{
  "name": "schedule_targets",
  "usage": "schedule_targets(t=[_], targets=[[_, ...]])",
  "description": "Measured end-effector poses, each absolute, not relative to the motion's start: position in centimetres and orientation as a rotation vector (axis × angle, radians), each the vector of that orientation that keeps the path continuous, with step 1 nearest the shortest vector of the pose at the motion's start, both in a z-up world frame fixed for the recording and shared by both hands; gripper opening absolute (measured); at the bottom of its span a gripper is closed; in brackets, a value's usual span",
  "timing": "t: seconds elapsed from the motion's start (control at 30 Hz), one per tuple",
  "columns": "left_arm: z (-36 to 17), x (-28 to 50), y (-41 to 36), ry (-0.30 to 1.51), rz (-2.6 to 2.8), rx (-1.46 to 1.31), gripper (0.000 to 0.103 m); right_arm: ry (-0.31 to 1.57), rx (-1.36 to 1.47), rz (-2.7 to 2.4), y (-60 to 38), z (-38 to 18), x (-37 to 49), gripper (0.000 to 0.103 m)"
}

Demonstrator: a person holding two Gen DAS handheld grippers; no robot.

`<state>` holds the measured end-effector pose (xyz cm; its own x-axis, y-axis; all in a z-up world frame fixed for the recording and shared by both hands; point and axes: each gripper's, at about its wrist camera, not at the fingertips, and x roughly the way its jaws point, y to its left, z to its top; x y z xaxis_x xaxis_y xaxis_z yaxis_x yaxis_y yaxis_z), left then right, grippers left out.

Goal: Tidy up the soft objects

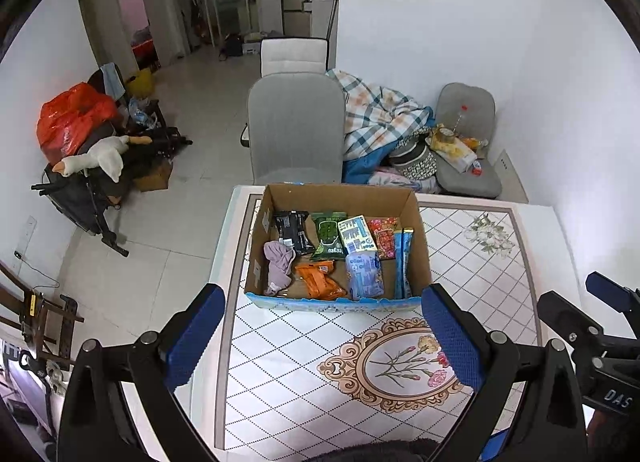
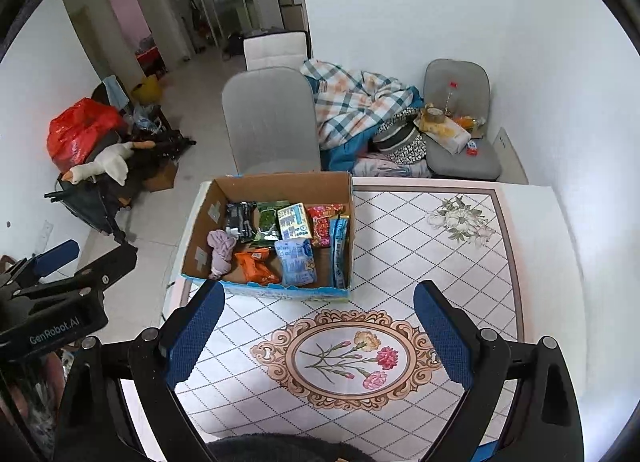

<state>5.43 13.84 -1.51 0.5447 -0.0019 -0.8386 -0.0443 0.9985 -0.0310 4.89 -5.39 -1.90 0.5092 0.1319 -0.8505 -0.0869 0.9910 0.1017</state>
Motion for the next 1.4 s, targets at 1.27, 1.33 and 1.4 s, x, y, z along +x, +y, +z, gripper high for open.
schedule_targets(t=[1.27, 1.33, 1.4], targets=[[-0.7, 2.5, 13.0, 0.977, 0.038, -0.059, 0.101, 0.982, 0.034, 0.077, -6.1, 0.2, 2.6, 0.097], [-0.7, 2.5, 13.0, 0.976, 0.037, -0.059, 0.101, 0.982, 0.038, 0.077, -6.3, 0.2, 2.5, 0.097], [-0.7, 2.5, 13.0, 0.976, 0.039, -0.058, 0.101, 0.979, 0.035, 0.073, -6.3, 0.2, 2.4, 0.097]])
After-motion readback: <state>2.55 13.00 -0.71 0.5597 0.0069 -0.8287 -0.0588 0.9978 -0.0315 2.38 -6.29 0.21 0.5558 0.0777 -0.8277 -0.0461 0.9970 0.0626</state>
